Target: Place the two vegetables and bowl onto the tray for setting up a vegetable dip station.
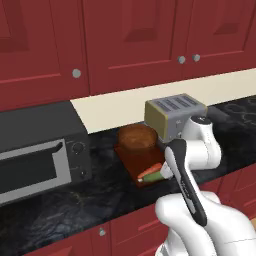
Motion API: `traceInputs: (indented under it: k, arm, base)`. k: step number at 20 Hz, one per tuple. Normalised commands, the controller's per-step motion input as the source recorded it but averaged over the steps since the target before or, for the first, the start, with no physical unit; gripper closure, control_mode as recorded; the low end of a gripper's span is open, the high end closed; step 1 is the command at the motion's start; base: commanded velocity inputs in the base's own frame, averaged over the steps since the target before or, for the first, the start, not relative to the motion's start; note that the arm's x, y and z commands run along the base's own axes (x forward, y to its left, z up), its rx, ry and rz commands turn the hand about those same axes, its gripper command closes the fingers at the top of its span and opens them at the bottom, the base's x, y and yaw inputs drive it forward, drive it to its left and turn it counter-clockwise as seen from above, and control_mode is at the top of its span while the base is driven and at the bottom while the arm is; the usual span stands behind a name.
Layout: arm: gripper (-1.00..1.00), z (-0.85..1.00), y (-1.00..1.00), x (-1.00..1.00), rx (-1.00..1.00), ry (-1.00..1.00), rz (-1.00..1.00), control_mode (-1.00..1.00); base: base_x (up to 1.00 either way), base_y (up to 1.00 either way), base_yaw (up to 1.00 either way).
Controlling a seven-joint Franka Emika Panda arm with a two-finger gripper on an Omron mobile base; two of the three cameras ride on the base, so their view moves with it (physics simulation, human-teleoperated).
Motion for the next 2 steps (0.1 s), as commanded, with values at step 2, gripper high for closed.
traceInputs:
  k: [2]
  arm:
    - [-1.0,0.23,0.06,-0.44,-0.06,-0.02,-0.32,-1.0]
  base:
    - [0.0,0.0,0.0]
